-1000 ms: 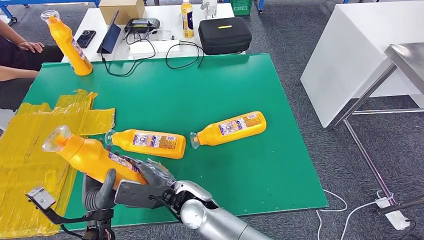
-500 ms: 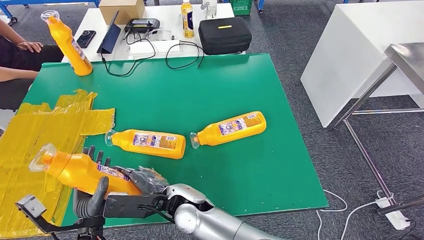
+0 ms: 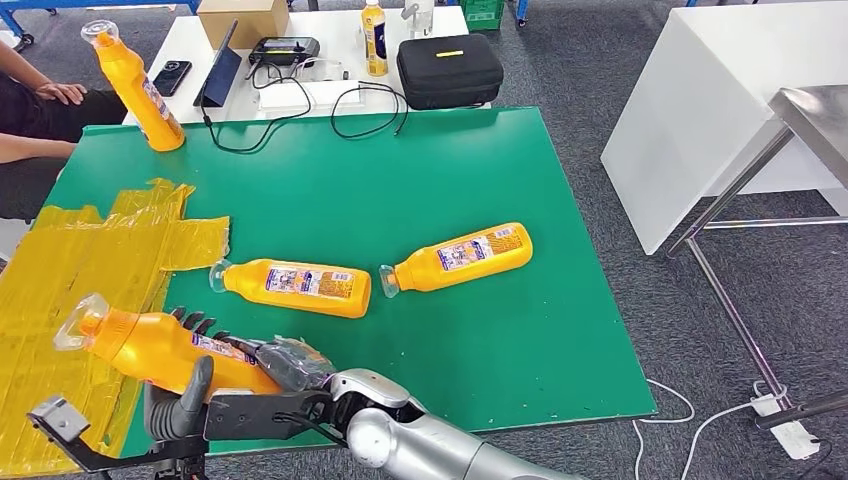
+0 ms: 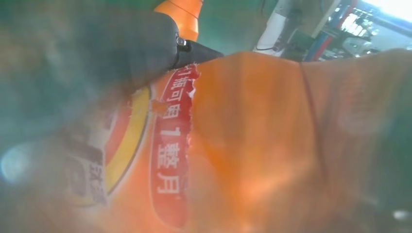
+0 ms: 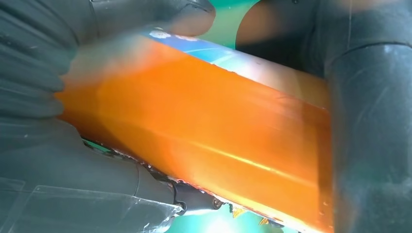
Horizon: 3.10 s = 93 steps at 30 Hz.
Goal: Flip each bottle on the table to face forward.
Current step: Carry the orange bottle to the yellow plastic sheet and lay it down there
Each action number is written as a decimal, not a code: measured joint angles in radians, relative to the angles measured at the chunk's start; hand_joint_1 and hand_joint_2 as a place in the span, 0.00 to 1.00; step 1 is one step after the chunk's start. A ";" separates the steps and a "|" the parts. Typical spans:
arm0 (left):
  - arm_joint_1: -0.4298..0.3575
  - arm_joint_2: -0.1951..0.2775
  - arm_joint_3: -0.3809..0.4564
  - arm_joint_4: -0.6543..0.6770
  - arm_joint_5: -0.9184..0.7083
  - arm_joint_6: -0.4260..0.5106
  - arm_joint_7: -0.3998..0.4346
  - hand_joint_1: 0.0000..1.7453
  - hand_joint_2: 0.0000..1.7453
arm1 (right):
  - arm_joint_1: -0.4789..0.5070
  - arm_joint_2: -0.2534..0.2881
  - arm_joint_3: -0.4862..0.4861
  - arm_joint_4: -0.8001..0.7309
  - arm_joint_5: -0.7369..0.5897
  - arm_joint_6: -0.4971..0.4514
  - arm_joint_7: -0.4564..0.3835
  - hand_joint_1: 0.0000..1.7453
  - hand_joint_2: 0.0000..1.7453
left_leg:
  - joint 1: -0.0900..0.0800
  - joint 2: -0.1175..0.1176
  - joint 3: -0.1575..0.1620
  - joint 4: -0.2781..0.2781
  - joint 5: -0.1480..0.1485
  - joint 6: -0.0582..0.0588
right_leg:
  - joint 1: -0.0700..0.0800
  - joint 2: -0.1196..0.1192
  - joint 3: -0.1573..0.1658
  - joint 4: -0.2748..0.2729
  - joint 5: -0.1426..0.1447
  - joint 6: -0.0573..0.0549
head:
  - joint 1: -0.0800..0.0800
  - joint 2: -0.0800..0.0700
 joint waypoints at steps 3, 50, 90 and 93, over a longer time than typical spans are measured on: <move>0.000 0.000 -0.001 0.000 0.001 0.000 -0.006 1.00 1.00 | 0.000 0.000 0.001 0.000 -0.002 0.000 0.000 1.00 1.00 | 0.000 0.000 0.000 0.000 0.000 0.000 | 0.000 0.000 0.000 0.000 0.000 0.000 | 0.000 0.000; -0.360 0.134 -0.022 0.038 -1.067 0.697 0.013 1.00 1.00 | 0.219 -0.035 -0.352 -0.303 0.231 -0.049 -0.129 0.00 0.00 | 0.000 -0.001 0.000 0.000 0.001 0.000 | 0.000 0.000 0.001 0.001 0.000 0.000 | 0.000 0.000; -0.384 0.736 -0.358 0.711 -1.868 0.922 0.523 0.00 0.00 | 0.204 -0.148 -0.322 -0.319 0.066 -0.045 -0.184 0.00 0.00 | 0.001 -0.001 -0.001 0.000 0.001 -0.001 | 0.000 0.000 -0.001 0.002 0.000 0.000 | 0.000 0.000; -0.399 0.721 -0.321 0.751 -1.868 0.924 0.478 0.00 0.00 | 0.204 -0.148 -0.321 -0.319 0.066 -0.046 -0.184 0.00 0.00 | 0.001 -0.001 -0.001 0.000 0.001 -0.001 | 0.000 0.000 0.000 0.002 0.000 0.000 | 0.001 0.000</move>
